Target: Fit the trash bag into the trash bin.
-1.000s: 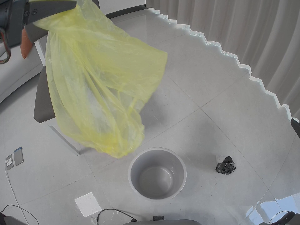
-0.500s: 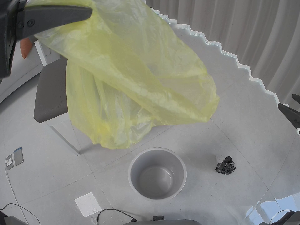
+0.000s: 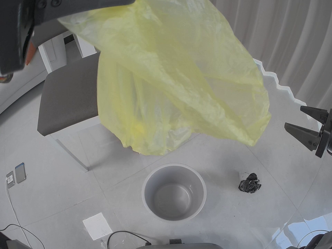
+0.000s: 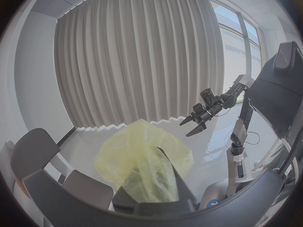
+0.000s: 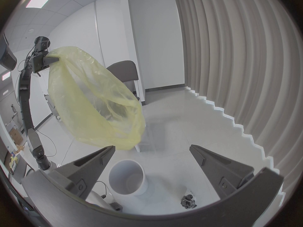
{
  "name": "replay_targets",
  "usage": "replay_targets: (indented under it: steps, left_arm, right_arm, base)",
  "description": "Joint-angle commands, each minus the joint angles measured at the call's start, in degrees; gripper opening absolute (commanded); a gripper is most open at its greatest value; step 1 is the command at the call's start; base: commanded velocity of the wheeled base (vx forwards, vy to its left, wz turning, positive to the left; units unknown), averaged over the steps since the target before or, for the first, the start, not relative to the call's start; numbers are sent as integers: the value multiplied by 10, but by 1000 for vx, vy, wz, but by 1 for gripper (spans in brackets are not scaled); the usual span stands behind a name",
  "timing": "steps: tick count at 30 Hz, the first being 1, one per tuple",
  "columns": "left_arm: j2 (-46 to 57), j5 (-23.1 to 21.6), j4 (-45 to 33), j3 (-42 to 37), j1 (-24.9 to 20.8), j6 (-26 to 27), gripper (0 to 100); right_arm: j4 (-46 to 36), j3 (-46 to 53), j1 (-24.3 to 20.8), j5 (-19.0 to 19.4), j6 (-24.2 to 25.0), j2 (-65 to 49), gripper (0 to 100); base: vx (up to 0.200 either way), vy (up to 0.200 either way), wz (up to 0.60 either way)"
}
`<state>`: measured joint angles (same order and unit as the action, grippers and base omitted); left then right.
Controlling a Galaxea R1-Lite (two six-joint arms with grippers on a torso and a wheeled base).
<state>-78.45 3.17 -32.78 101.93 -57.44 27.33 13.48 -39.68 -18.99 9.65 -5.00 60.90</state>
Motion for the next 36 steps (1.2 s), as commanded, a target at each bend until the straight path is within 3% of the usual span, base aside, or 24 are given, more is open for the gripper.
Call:
replay_targets:
  steps: [1,12,23,36]
  left_arm:
    - [-16,-1,0,6,-3,0,0]
    - [-36,4,23,11,-39,-3,0]
    - [-36,12,21,28,-50,-3,0]
    - [-32,11,23,29,-61,-4,0]
  right_arm:
    - [9,-3,-9,0,0,10,100]
    - [8,-56,-8,3,24,22,100]
    - [6,-13,-20,3,17,41,100]
    - [11,-34,-29,-1,17,90,100]
  base:
    - [0,0,0]
    - [0,0,0]
    - [0,0,0]
    - [0,0,0]
